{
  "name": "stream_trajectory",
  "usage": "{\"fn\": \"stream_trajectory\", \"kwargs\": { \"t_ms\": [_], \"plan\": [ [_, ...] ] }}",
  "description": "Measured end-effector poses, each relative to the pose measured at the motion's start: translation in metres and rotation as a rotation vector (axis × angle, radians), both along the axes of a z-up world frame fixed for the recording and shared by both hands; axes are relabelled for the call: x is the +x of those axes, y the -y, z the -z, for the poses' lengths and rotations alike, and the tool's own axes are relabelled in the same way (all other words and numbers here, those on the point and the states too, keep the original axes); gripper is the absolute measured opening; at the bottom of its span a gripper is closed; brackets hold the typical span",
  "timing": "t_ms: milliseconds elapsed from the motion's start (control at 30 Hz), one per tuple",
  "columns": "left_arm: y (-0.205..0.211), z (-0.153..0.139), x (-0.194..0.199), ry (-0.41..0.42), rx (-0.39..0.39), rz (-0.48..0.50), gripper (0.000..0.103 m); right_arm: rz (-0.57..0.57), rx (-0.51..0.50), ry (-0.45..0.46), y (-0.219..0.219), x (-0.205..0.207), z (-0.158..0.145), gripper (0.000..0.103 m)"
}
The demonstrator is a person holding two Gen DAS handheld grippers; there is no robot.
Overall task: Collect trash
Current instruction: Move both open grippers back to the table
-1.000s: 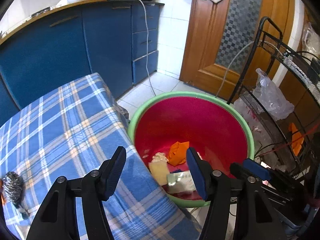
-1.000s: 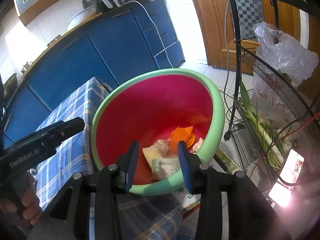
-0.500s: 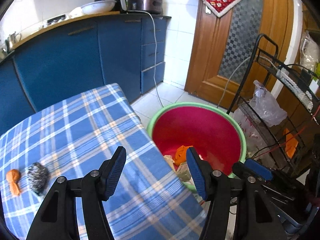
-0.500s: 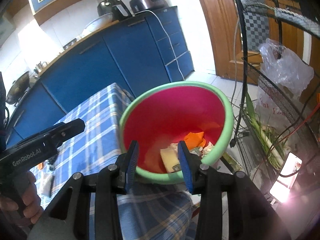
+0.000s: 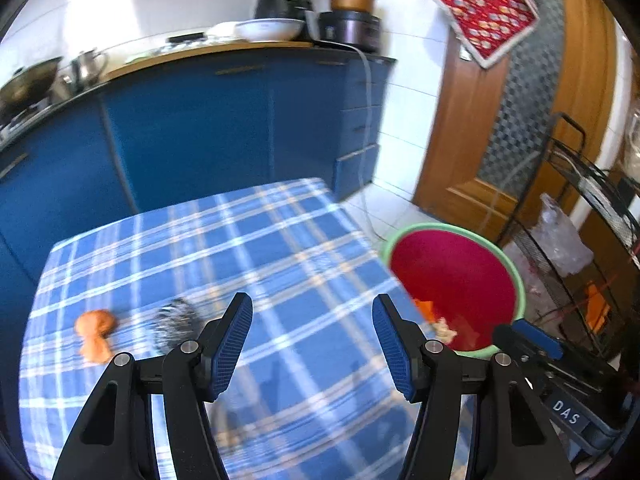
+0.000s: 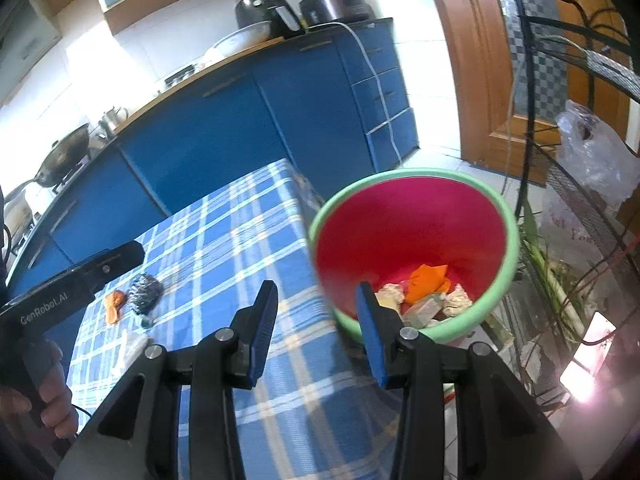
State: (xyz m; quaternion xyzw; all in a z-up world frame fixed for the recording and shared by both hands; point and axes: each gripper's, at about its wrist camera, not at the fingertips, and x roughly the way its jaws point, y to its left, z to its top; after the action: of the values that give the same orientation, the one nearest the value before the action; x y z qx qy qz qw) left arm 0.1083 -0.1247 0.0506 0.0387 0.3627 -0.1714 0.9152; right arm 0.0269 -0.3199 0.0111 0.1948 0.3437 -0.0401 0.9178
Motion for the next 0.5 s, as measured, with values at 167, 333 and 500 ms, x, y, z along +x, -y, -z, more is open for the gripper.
{"fn": "stream_trajectory", "kwargs": {
  "t_ms": [167, 333, 500],
  "plan": [
    [-0.043, -0.001, 0.005, 0.006, 0.004, -0.084, 0.064, -0.04, -0.009, -0.006, -0.023, 0.01, -0.002, 0.045],
    [-0.089, -0.001, 0.014, 0.015, 0.012, -0.168, 0.064, -0.084, -0.017, -0.019, -0.048, 0.022, -0.003, 0.045],
    [-0.127, 0.009, 0.029, 0.002, 0.037, -0.245, 0.064, -0.123, -0.018, -0.039, -0.072, 0.038, -0.001, 0.048]
  ]
}}
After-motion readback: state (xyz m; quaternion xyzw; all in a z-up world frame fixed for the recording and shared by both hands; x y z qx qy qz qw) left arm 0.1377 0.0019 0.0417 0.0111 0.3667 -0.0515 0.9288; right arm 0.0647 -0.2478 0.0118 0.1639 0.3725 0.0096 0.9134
